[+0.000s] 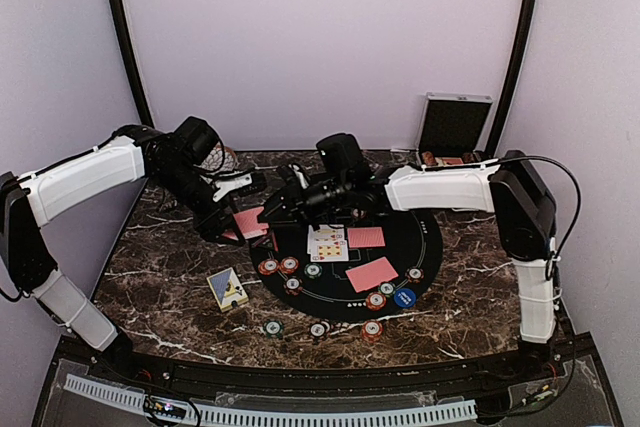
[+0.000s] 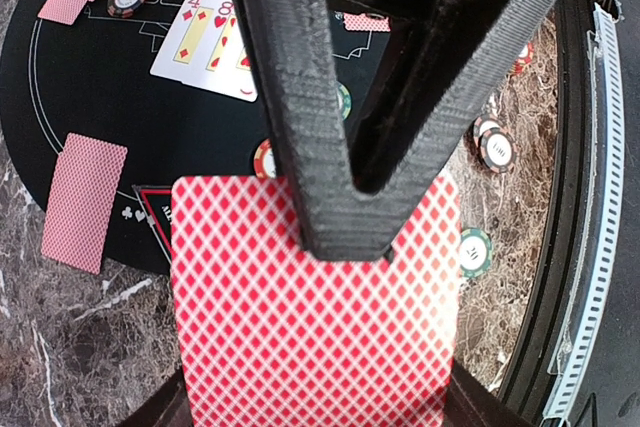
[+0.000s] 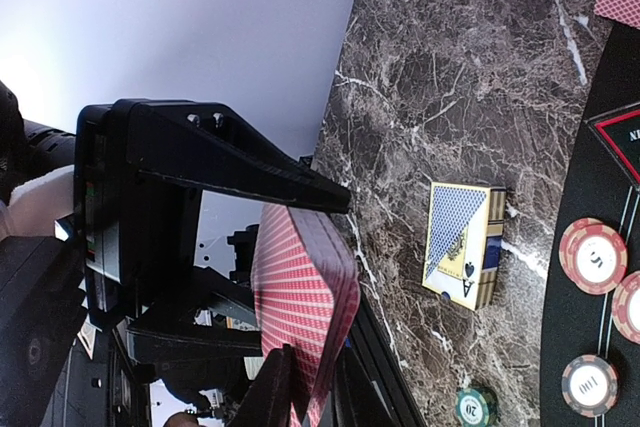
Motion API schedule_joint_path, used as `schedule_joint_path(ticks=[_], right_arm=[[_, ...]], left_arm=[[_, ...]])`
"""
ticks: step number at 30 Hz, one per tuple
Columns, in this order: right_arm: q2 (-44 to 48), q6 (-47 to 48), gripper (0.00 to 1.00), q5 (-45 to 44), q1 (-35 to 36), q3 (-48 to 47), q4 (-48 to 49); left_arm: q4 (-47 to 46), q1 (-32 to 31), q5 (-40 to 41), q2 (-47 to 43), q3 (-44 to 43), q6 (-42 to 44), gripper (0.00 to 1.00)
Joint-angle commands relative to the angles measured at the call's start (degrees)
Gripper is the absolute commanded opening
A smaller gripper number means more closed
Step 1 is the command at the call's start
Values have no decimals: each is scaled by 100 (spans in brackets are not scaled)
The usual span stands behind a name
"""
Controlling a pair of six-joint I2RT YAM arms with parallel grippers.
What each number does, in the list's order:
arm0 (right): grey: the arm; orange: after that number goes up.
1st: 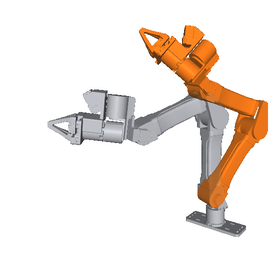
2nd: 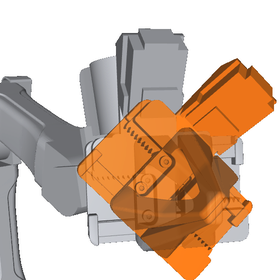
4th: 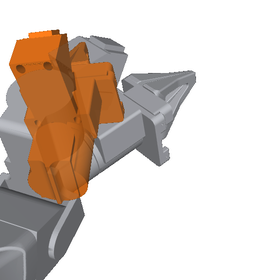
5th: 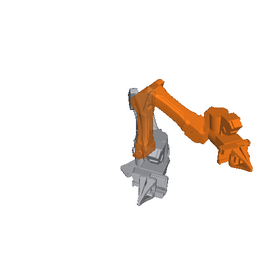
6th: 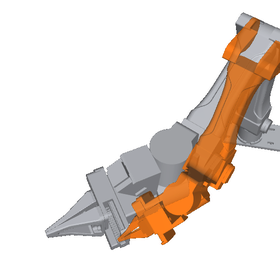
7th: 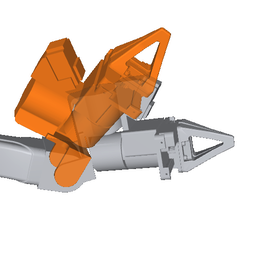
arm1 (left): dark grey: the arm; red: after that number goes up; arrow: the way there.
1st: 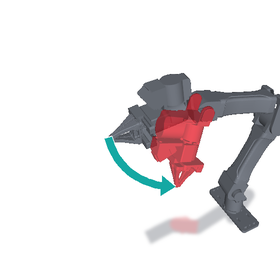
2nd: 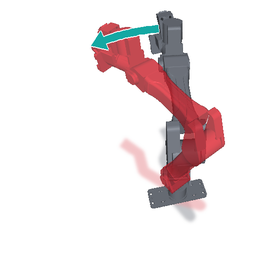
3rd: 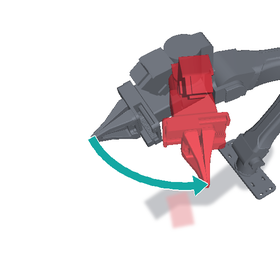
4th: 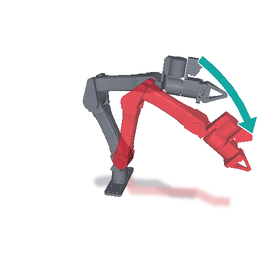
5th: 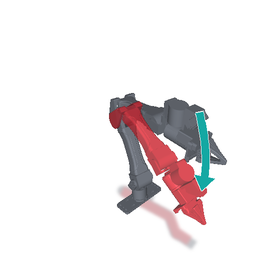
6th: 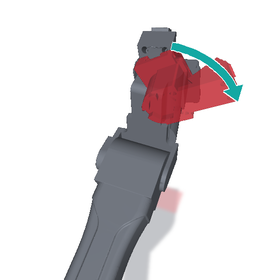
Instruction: Distribute texas hold em gaming equipment
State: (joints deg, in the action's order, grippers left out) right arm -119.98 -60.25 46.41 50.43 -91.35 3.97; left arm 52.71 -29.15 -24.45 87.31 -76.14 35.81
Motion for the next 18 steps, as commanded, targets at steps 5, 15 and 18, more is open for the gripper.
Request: schedule_joint_path(ticks=[5, 15, 18], right_arm=[[368, 110, 15, 49, -95, 32, -17], [439, -254, 10, 219, -103, 239, 363], [466, -264, 9, 238, -118, 258, 363]], left_arm=[[-19, 32, 41, -182, 150, 86, 0], [-5, 32, 87, -169, 112, 92, 0], [-8, 32, 96, -170, 117, 100, 0]])
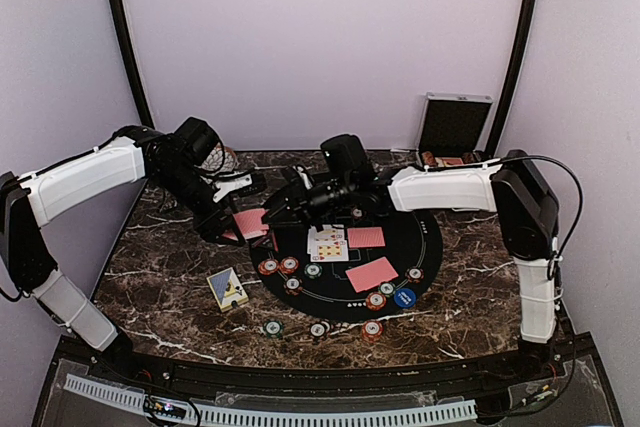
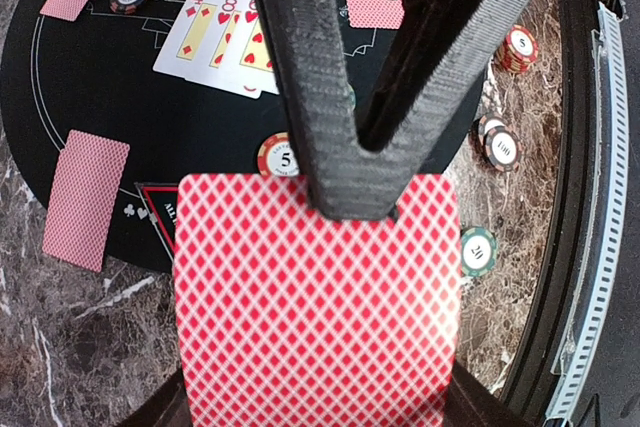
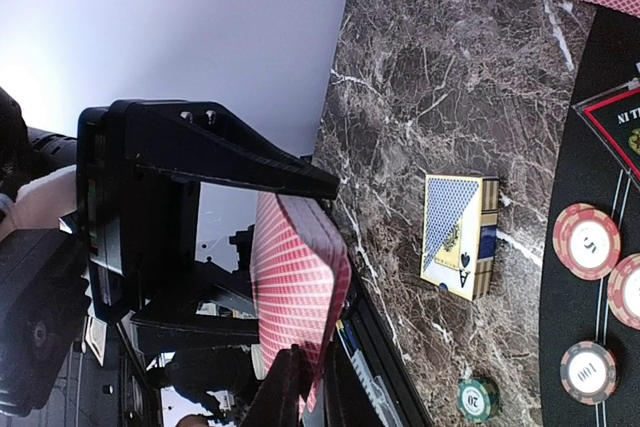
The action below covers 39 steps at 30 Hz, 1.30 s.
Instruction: Distribute texas hold em gaming equipment
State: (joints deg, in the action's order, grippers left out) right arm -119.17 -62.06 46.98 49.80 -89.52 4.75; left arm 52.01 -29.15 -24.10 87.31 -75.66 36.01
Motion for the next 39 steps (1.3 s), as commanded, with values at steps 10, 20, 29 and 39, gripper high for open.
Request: schedule_joint_path(ticks=[10, 20, 29, 39], right_arm=[[470, -180, 9, 253, -120, 150, 377], [474, -337, 9, 325, -120, 311, 638], [468, -108, 30, 215, -128, 290, 374], [193, -184, 31, 306, -28, 105, 458]], left_arm=[[68, 32, 73, -171, 56, 90, 0], [66, 32, 84, -170, 42, 90, 0], [72, 36, 80, -176, 51, 90, 0], [70, 34, 73, -177, 51, 89, 0]])
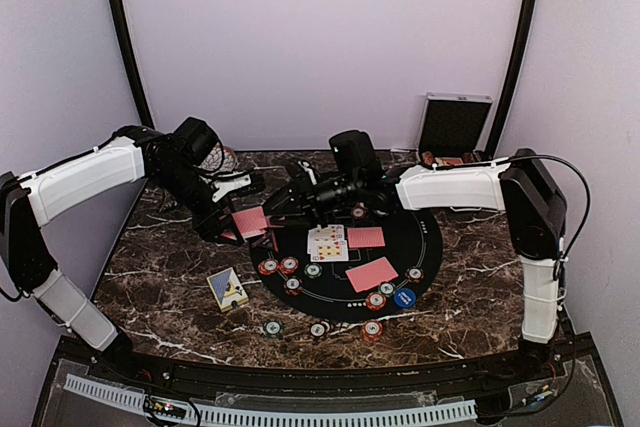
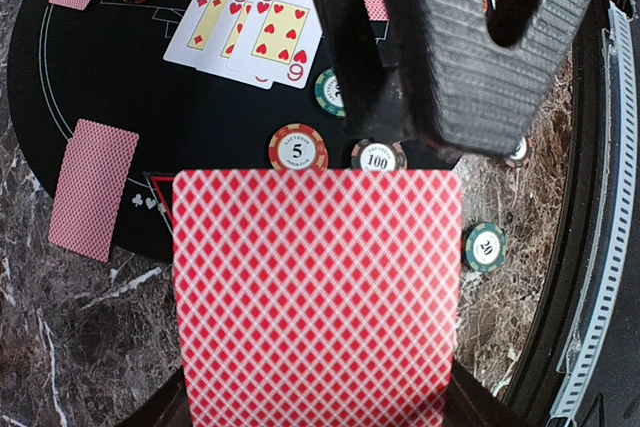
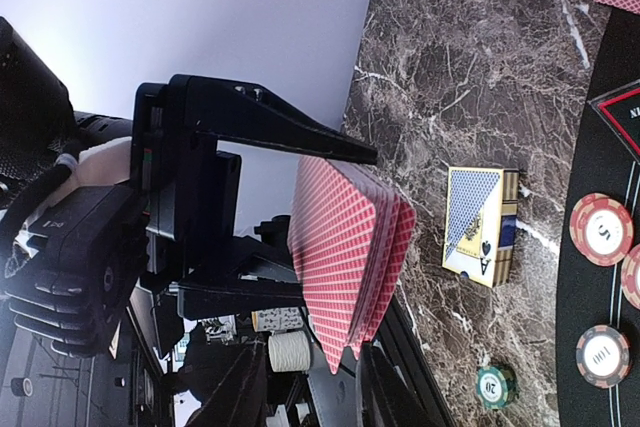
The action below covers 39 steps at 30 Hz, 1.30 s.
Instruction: Distribute texas hold em gaming equipment
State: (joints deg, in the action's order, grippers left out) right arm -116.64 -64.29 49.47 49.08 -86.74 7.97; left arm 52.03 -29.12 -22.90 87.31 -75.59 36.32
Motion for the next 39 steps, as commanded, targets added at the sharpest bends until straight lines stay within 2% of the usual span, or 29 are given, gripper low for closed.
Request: schedule_joint_path(ticks=[1, 15, 23, 32, 36, 39], right_arm=[[-80, 40, 31, 62, 50, -184, 135], [-236, 190, 29, 62, 73, -326, -58], [-364, -160, 26, 162, 186, -440, 405], [-491, -330, 17, 214, 252, -449, 614], [-457, -277, 1, 173, 211, -437, 530], [-335, -209, 0, 118, 124, -342, 458]], left_arm=[[65, 30, -48, -185, 51, 59, 0], [80, 30, -35, -231, 104, 68, 0], [54, 31, -39, -206, 91, 52, 0], [47, 30, -14, -233, 107, 60, 0], [44, 30, -7, -243, 138, 59, 0], [44, 30, 0, -263, 164, 60, 0]])
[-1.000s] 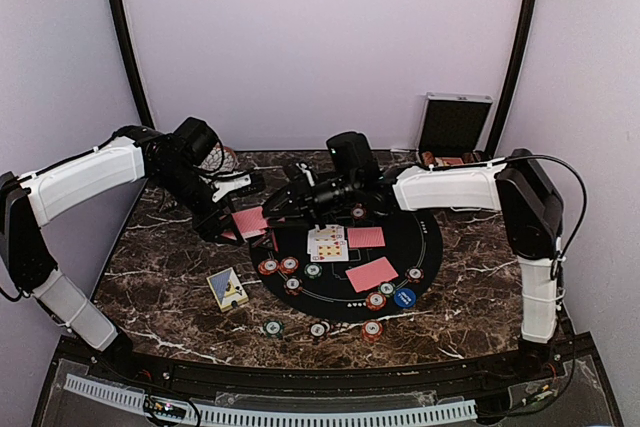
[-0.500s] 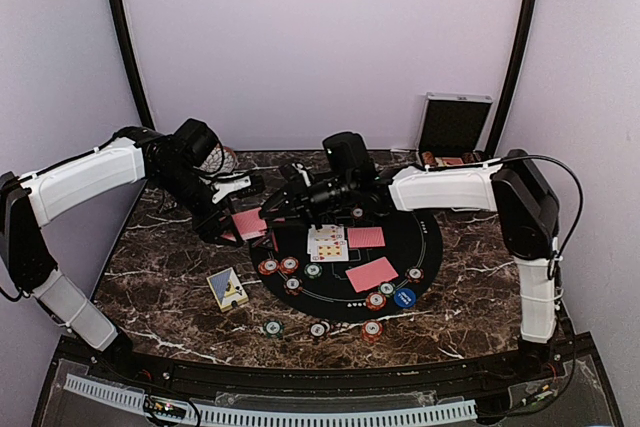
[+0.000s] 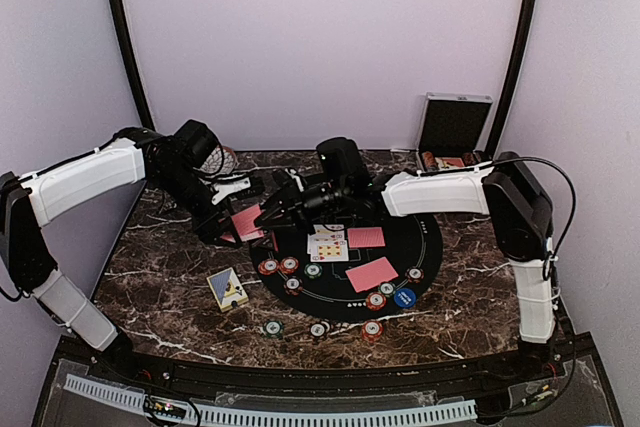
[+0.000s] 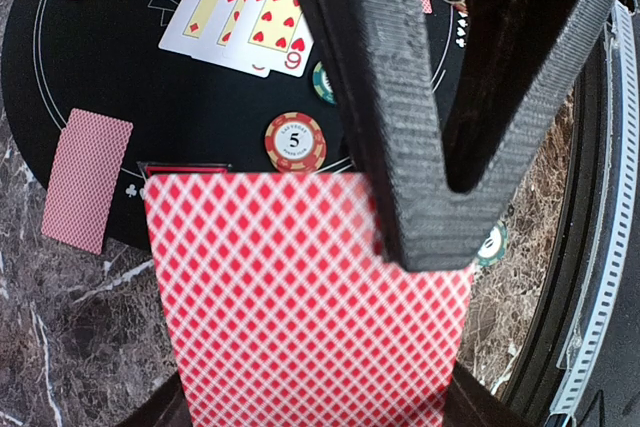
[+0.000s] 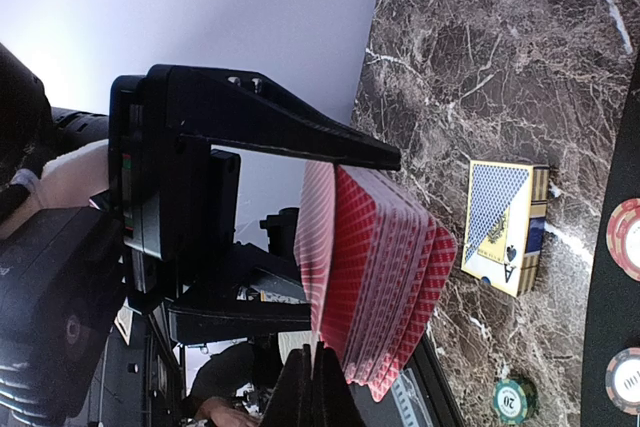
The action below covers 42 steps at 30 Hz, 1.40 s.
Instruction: Distribute texas hold em gaming equipment
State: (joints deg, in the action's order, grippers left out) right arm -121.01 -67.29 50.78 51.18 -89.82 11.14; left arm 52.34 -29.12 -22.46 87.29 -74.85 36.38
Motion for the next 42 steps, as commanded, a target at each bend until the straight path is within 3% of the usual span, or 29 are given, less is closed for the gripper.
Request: schedule_joint_path(ticks=[1, 16, 26, 33, 42], right_arm=[[155, 116, 0, -27, -123, 18, 111], [1125, 567, 0, -128, -875, 1124, -215], [1773, 1150, 0, -210, -1960, 2363, -568], [1664, 2097, 0, -637, -2507, 2501, -1553], [1237, 2852, 0, -1270, -2716, 2409, -2271]], left_arm=[[2, 30, -36, -267, 91, 53, 0], [-83, 30, 147, -310, 210, 7, 0], [-236, 171, 263, -415, 462, -60, 0], [-454, 508, 339, -610, 793, -179, 0], [-639, 1191, 497, -1352, 1747, 65, 0]])
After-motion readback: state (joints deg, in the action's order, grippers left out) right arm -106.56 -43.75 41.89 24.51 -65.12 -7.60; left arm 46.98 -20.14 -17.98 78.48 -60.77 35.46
